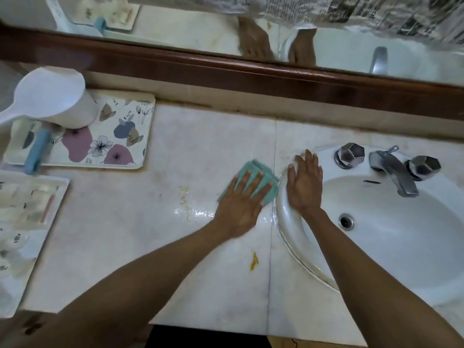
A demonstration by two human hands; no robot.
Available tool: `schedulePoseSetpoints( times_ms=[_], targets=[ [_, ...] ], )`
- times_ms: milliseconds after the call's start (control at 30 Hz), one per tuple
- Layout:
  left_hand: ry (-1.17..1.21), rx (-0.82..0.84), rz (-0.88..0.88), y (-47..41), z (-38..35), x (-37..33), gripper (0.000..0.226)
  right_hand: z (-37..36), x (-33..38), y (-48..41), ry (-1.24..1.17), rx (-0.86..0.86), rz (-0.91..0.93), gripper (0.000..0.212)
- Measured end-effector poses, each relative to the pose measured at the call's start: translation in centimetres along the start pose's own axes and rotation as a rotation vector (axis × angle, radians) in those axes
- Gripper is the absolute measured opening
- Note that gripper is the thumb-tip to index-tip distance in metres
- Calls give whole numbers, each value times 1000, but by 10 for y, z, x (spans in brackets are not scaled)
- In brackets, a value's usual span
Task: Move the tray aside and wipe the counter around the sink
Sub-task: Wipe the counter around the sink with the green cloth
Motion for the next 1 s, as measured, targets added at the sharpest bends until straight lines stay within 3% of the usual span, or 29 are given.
schedulePoseSetpoints(
  times_ms=[100, 200, 367, 500, 567, 667, 767, 933, 1000],
  targets=[
    [2, 53, -177, 54, 0, -4, 53, 0, 7, 11, -7, 5, 6, 48],
    [-67, 89, -330, 49, 1, 17, 51, 0, 7, 18, 7, 12, -2, 49],
    [-15, 106, -15, -2, 24, 115, 55, -12, 23, 24, 78, 29, -69, 51],
    [34, 29, 155, 39, 29, 143, 56, -44, 70, 43, 146, 117, 83, 51],
    [7, -4, 175, 94, 24, 127, 57, -63, 90, 58, 99, 172, 132, 53],
    [-11, 60, 62, 158, 15, 109, 57, -80, 107, 76, 7, 191, 121, 58],
    [-84, 124, -90, 155, 20, 126, 55, -88, 114, 87, 3, 198, 111, 58],
    [47, 97, 311, 108, 36, 171, 58, -87, 120, 106, 48, 168, 166, 56],
    [77, 107, 339, 121, 29, 158, 61, -88, 124, 112, 48, 168, 162, 57]
  ],
)
Point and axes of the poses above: each hand's wrist, its own y-axis away from the middle knuckle, its own z-axis out of the back of the hand, x = y × z, the point moved 10 cm from there along -y, towards the middle knuckle, and after that the axes turned 5 degrees about -y, right-handed, at the moved point
